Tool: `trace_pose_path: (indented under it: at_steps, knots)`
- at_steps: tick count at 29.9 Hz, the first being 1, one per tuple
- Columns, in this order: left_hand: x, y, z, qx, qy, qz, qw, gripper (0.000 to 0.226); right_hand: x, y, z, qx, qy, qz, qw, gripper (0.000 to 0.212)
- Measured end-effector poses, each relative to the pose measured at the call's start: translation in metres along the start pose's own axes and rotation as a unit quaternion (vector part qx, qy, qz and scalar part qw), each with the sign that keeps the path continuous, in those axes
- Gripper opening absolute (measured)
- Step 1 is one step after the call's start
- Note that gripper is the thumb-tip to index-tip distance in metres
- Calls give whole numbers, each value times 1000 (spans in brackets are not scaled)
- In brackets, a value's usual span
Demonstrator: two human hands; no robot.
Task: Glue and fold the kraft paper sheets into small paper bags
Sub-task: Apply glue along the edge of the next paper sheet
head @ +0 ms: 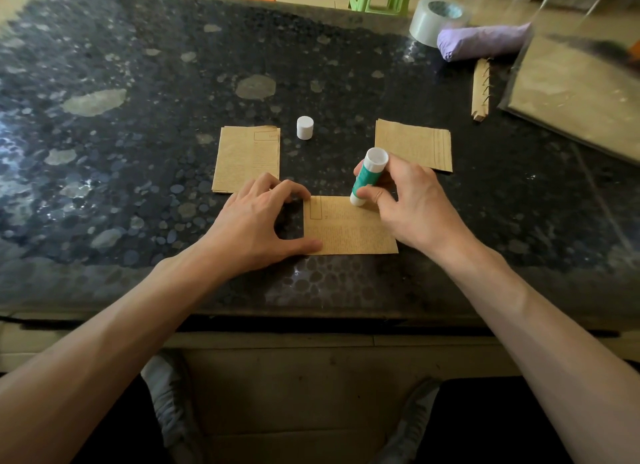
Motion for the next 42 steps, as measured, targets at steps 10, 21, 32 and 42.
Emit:
trace_pose_path:
  at_steps: [10,21,32,42]
  knots:
    - [-1,0,0,1,-2,2,1000,79,-6,-11,-1,-30,-12,-46,998,32]
    - [-1,-1,-1,-2,-2,8,1000,80,-3,-12,-13,-24,20,-2,999,33]
    - [-1,0,-1,-3,-5,15,1000,82,-6,-20,-19,-61,24,-19,998,35]
    - [-1,0,-1,-6,-6,11,1000,83,-7,-27,-26,-50,36,-32,998,33]
Point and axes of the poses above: each hand's wrist, its own x-axis towards the middle knuckle, its own y-axis out of the palm, z = x × y, the point moved 6 cm from there along x, towards the middle knuckle, and after that the axes turned 10 degrees about -z, right-handed, at the moved point
